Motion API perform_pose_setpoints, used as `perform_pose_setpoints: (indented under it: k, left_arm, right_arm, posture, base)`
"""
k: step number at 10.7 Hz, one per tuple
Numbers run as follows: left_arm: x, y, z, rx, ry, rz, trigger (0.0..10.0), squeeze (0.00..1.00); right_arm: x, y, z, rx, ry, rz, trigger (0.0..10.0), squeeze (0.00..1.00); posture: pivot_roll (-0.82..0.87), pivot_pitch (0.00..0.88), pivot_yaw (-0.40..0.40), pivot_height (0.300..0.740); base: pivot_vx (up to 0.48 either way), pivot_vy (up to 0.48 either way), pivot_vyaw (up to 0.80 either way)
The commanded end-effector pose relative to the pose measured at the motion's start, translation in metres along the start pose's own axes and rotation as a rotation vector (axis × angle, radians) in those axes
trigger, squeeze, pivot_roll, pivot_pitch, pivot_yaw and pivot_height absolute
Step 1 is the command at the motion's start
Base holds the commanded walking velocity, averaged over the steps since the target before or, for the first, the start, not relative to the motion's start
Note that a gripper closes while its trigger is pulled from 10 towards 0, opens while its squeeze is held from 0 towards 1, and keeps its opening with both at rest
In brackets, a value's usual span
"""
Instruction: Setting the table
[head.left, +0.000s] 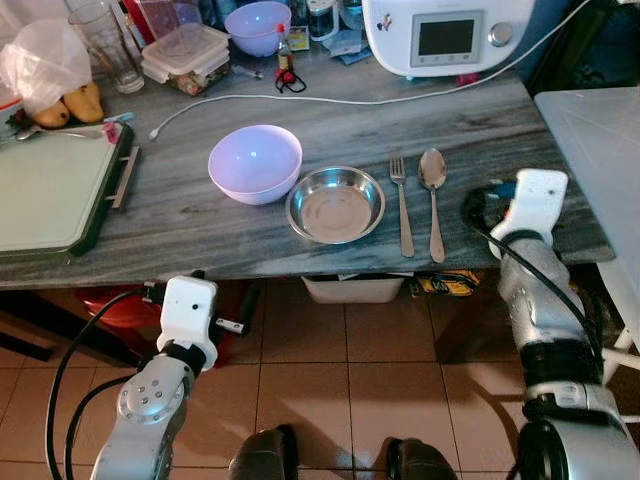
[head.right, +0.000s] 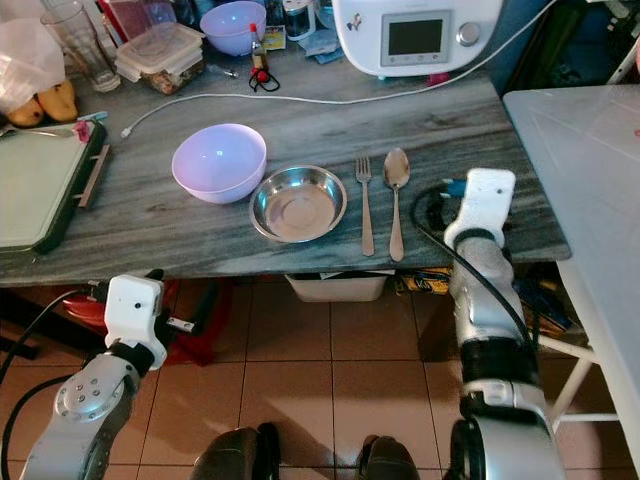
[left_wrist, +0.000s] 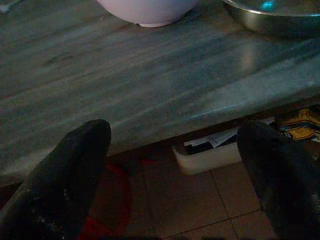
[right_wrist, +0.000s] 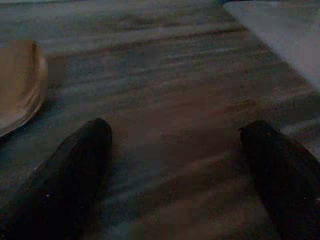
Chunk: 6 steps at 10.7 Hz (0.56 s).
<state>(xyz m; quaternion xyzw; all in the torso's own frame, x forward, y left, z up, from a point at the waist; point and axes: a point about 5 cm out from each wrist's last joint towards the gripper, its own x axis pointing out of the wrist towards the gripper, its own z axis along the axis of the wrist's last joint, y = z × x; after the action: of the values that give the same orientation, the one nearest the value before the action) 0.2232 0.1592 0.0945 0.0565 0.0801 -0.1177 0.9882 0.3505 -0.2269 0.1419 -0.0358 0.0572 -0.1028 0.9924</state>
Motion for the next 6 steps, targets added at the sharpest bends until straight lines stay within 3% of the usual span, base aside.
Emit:
perform_pose_setpoints:
  k: [1, 2, 3, 6]
  left_arm:
    - [-0.003, 0.001, 0.001, 0.009, 0.003, -0.004, 10.0, 0.0]
    - [-0.004, 0.001, 0.001, 0.008, 0.006, -0.005, 10.0, 0.0]
    - [-0.005, 0.001, 0.001, 0.007, 0.008, -0.005, 10.0, 0.0]
    - [-0.004, 0.0, 0.001, 0.004, 0.01, -0.005, 10.0, 0.0]
  right_arm:
    - [0.002, 0.01, -0.002, -0.004, 0.029, 0.052, 10.0, 0.93]
    - [0.002, 0.019, -0.001, -0.011, 0.03, 0.103, 10.0, 0.52]
    - [0.002, 0.024, 0.0, -0.017, 0.03, 0.134, 10.0, 0.31]
    - [0.0, 0.031, -0.005, -0.02, 0.065, 0.19, 10.0, 0.27]
  posture:
    - [0.09, 0.195, 0.123, 0.74]
    - [0.09, 0.196, 0.121, 0.74]
    - [0.09, 0.196, 0.12, 0.74]
    - [0.09, 0.192, 0.119, 0.74]
  base:
    - [0.0, 0.0, 0.0]
    - [0.0, 0.0, 0.0]
    - [0.0, 0.0, 0.0]
    - [0.0, 0.0, 0.0]
